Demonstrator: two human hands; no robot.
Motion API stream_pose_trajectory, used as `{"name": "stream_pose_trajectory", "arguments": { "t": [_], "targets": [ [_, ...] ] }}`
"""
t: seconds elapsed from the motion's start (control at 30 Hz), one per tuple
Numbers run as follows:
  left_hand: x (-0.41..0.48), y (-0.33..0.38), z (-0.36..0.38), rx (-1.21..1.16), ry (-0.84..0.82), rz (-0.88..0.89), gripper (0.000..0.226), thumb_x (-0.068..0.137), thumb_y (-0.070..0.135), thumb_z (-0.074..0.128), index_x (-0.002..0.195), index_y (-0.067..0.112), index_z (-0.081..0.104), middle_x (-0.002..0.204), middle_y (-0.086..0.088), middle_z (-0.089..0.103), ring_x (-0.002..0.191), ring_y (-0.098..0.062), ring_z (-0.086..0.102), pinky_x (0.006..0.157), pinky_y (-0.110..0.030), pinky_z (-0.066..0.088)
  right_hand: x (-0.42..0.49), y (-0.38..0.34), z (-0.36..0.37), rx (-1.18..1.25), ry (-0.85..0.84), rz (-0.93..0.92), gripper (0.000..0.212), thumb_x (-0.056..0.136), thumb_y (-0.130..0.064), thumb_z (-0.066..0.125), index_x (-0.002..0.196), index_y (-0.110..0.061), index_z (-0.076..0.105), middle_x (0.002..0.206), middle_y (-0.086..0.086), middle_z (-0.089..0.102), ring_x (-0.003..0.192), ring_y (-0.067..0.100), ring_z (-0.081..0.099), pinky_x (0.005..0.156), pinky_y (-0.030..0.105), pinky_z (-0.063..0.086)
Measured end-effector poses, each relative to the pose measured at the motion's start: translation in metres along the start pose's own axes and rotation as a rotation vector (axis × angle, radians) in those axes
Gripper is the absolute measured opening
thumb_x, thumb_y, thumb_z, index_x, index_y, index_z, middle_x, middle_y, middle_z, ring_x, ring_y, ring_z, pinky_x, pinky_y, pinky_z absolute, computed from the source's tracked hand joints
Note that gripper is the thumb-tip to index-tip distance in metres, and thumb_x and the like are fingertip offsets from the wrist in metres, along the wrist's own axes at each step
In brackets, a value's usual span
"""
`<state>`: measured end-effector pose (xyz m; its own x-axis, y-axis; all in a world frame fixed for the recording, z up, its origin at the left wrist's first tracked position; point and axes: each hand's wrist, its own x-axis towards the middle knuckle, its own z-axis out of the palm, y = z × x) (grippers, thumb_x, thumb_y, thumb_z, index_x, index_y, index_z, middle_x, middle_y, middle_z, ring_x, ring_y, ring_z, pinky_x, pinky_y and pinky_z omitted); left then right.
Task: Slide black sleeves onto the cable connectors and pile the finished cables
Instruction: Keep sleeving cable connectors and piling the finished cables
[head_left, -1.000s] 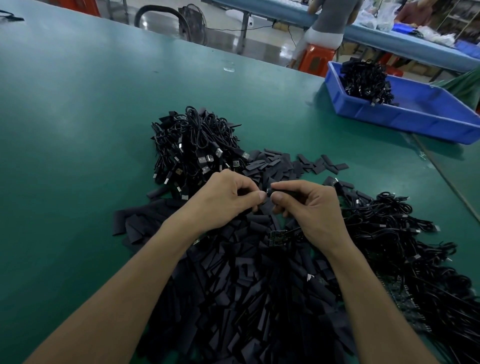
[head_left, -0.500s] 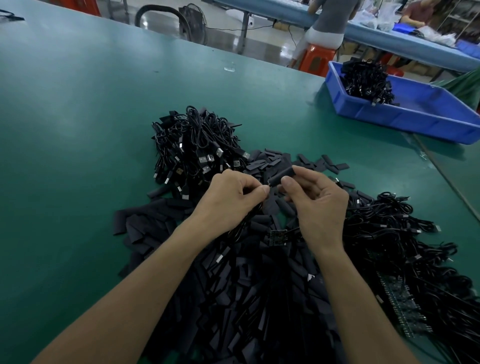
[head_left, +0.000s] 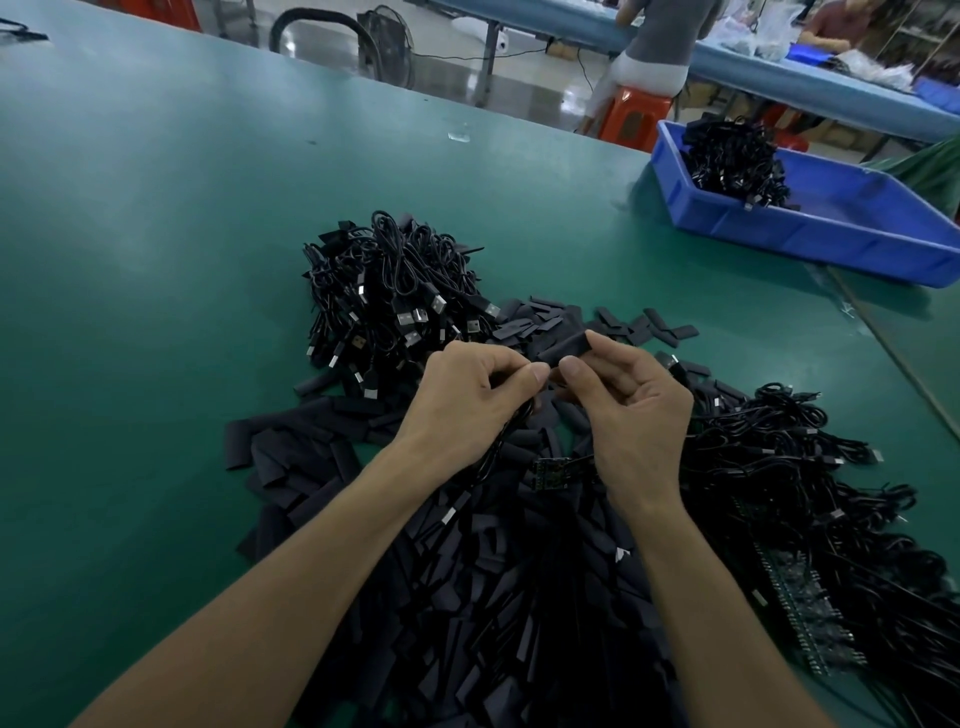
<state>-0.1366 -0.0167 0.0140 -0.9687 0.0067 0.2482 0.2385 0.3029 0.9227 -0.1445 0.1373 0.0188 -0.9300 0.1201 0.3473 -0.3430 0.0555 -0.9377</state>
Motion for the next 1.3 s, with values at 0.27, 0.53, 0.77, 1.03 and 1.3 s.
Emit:
{"name": "stream_pose_trajectory", "arguments": {
  "t": [0.27,0.53,0.77,1.03,1.3],
  "targets": [
    [0.001,0.004,0.003,-0.042,-0.039,-0.004,0.026,0.097,0.026,0.065,0.071,0.025,0.072,0.048,0.011,0.055,0.043,-0.004,0.04,0.045,-0.019,0.032,-0.002,0.0,0.002,-0.037,-0.021,-0.023,0.039,0.089,-0.012,0.074,0.118,-0.037,0.064,0.089,-0.005,0.078,0.083,0.016,0.076,0.084,0.028,0.059],
    [0.001,0.006,0.003,-0.098,-0.01,-0.003,0.027,0.098,0.027,0.064,0.078,0.014,0.075,0.066,-0.015,0.068,0.054,-0.033,0.054,0.053,-0.045,0.045,-0.004,-0.003,0.007,-0.027,-0.046,-0.047,0.036,0.092,-0.014,0.071,0.116,-0.039,0.065,0.084,-0.003,0.078,0.08,0.016,0.076,0.079,0.03,0.061],
    [0.001,0.003,0.005,-0.124,0.011,-0.022,0.028,0.098,0.029,0.063,0.079,0.014,0.076,0.065,-0.011,0.07,0.058,-0.033,0.062,0.056,-0.049,0.052,-0.003,-0.006,0.01,-0.035,-0.057,-0.041,0.034,0.093,-0.017,0.069,0.114,-0.043,0.065,0.081,-0.001,0.077,0.079,0.018,0.075,0.078,0.032,0.061],
    [0.003,0.005,-0.002,0.022,-0.1,-0.099,0.015,0.086,0.042,0.075,0.094,0.035,0.064,0.083,0.011,0.069,0.067,0.004,0.061,0.062,-0.018,0.052,0.013,-0.015,0.01,0.135,0.068,0.039,0.027,0.09,-0.002,0.07,0.099,-0.027,0.064,0.076,0.003,0.074,0.068,0.017,0.07,0.065,0.028,0.056],
    [0.023,0.018,-0.035,0.062,0.141,-0.014,0.031,0.08,0.034,0.082,0.105,0.029,0.064,0.075,0.016,0.07,0.067,0.007,0.069,0.056,-0.006,0.048,0.029,-0.029,-0.026,-0.223,-0.372,0.194,0.035,0.09,-0.024,0.072,0.123,-0.027,0.061,0.089,-0.001,0.078,0.081,0.015,0.075,0.074,0.026,0.058]
  ]
}}
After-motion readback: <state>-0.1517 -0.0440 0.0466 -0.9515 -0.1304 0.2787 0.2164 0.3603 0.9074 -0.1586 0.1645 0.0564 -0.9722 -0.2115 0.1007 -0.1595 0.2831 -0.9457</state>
